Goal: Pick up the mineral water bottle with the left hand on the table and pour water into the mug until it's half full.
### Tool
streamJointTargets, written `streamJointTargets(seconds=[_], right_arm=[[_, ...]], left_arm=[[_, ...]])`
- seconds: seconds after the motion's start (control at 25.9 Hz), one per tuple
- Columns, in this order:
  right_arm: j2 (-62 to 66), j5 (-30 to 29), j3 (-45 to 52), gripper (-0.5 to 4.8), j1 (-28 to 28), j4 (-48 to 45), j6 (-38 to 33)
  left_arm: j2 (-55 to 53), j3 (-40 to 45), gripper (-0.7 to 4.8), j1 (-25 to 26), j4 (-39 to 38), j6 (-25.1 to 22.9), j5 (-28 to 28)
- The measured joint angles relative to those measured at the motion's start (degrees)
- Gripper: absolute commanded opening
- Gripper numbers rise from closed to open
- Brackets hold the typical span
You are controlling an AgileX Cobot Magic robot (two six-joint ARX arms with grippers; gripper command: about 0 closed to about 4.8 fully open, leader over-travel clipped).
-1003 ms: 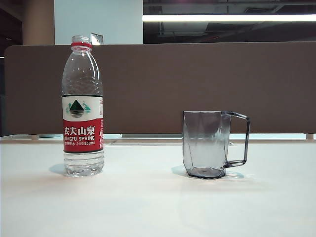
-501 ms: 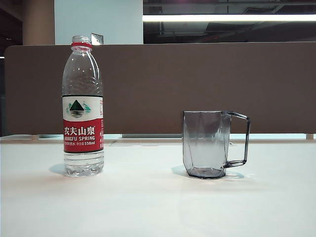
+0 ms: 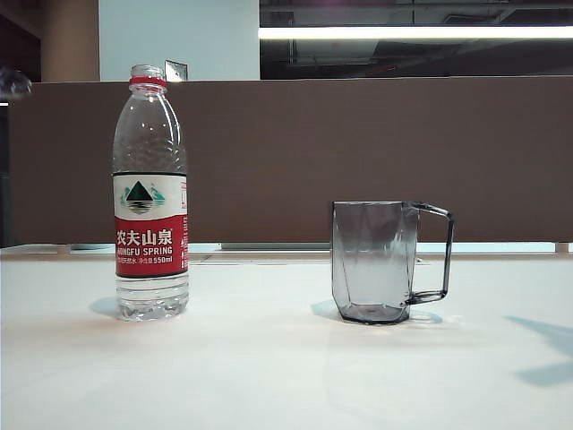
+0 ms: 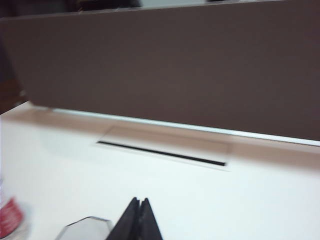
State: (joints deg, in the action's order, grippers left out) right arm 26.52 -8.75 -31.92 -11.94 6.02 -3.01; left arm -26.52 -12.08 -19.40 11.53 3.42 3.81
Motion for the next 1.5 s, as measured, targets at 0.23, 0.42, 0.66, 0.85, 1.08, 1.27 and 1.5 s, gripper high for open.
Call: streamJointTargets(seconds=[0.23, 0.42, 0.66, 0.85, 1.08, 1.27, 1.5], right_arm=[[4.57, 0.2, -2.25, -0.09, -10.43, 1.88, 0.04], [6.82, 0.5, -2.32, -0.09, -18.27, 4.07, 0.07], [8.04, 4.02, -2.32, -0.09, -23.02, 5.51, 0.07], [8.41, 4.24, -2.36, -0.09, -23.12, 5.75, 0.07], [8.41, 3.78, -2.36, -0.09, -23.06, 8.57, 0.04], [8.41, 3.72, -2.36, -0.09, -23.08, 10.45, 0.07], [8.41, 3.72, -2.36, -0.09, -23.08, 10.45, 0.07]], left_arm=[[-5.68, -2.54, -0.06, -2.01, -0.13, -0.15, 0.04], [-13.0, -5.9, -0.06, -4.55, -0.07, -1.33, 0.07], [-18.47, -6.75, -0.05, -5.33, 1.84, -1.66, 0.07], [-19.56, -6.78, 4.79, -5.31, 6.49, -1.22, 0.07], [-19.91, -6.78, 4.79, -5.31, 7.13, -1.2, 0.07], [-24.3, -6.78, 4.79, -5.31, 9.14, -1.22, 0.07], [-31.34, -6.78, 4.79, -5.31, 16.96, -1.22, 0.07]])
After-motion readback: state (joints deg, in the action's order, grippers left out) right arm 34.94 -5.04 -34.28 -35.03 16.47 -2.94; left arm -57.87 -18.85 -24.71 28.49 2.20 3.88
